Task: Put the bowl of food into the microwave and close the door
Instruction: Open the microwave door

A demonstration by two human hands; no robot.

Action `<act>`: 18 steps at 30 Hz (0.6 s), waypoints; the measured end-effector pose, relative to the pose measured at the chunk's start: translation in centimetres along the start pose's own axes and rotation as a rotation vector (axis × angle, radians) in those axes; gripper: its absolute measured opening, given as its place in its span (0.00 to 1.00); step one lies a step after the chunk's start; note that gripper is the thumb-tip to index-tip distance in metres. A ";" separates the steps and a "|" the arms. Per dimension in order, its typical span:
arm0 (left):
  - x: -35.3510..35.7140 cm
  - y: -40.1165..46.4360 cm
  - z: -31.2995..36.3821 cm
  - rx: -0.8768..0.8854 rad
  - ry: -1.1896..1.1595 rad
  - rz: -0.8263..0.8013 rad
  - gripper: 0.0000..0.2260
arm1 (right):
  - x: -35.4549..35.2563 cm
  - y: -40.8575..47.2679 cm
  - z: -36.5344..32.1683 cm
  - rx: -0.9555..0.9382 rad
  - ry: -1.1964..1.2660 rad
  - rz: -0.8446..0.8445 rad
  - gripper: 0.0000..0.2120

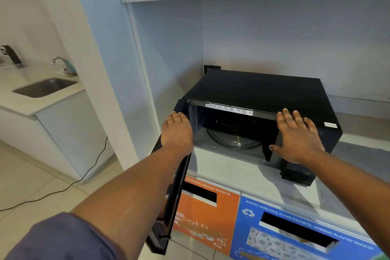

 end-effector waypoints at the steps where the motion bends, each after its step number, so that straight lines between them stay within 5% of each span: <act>1: 0.1 0.3 -0.5 0.007 0.007 0.018 0.43 | -0.1 0.1 -0.3 0.004 -0.006 0.006 0.51; 18: 1.2 1.3 -4.8 0.164 0.027 0.207 0.36 | 0.6 0.4 -2.7 0.127 -0.013 0.028 0.51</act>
Point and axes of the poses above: each hand's wrist, its own y-axis towards the middle knuckle, its own x-axis out of the palm, z = x × y, the point moved 6 cm from there along y, towards the middle knuckle, and after that the axes turned 5 degrees about z, right-handed, at the moved point
